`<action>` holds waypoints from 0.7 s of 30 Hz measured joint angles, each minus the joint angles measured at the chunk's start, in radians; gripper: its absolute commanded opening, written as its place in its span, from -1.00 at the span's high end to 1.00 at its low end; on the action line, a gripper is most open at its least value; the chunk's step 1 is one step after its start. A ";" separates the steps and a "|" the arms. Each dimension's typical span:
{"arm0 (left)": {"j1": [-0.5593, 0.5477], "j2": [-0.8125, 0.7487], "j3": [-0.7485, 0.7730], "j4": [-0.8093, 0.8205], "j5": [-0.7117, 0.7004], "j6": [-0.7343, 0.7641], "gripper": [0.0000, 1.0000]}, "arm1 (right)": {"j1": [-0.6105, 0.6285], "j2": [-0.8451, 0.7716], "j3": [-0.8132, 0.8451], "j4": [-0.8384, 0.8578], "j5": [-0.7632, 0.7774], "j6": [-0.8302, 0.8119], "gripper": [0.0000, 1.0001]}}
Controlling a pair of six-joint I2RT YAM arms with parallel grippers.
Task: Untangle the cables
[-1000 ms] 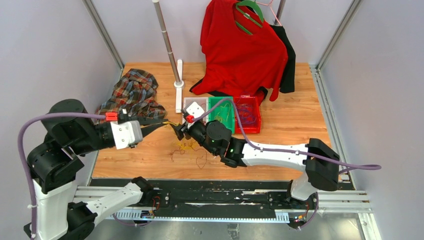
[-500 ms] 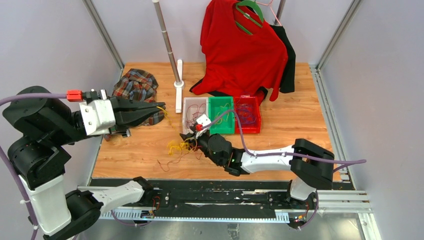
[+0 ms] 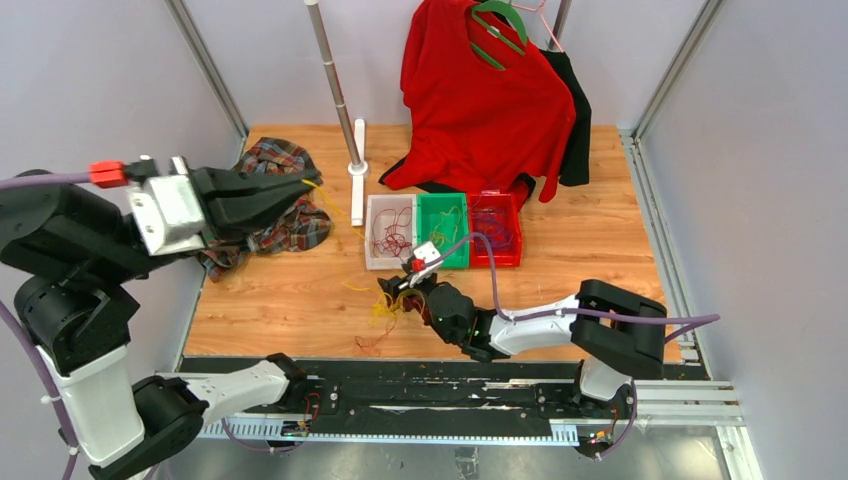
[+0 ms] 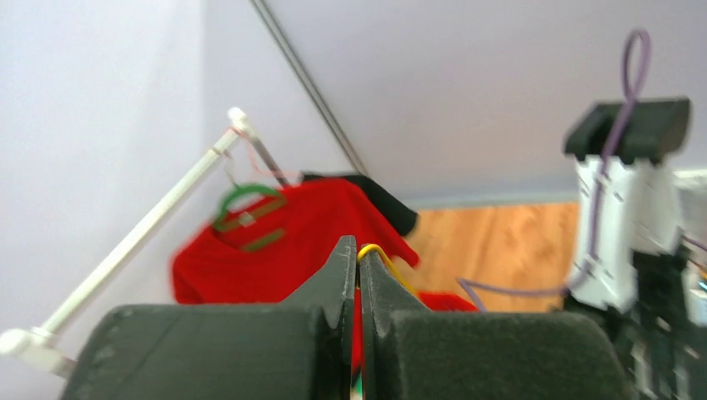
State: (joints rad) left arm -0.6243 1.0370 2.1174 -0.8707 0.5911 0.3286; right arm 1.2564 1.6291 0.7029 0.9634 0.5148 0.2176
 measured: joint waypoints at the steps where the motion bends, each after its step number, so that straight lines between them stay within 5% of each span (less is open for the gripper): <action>1: 0.000 0.006 0.016 0.037 -0.011 0.005 0.99 | 0.000 0.003 -0.017 -0.004 0.011 0.000 -0.27; 11: 0.000 -0.039 0.048 0.248 -0.101 0.061 0.99 | 0.057 0.022 -0.105 -0.047 0.117 -0.081 -0.30; 17: 0.000 -0.087 -0.069 0.274 -0.134 0.109 0.99 | 0.060 -0.015 -0.108 -0.074 0.140 -0.127 -0.32; 21: 0.000 -0.120 -0.200 0.447 -0.302 0.151 0.99 | 0.061 -0.066 -0.159 -0.074 0.150 -0.136 -0.34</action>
State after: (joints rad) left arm -0.6243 0.9173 1.9171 -0.4240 0.2890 0.4801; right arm 1.3178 1.5627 0.5442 0.8890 0.6643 0.0814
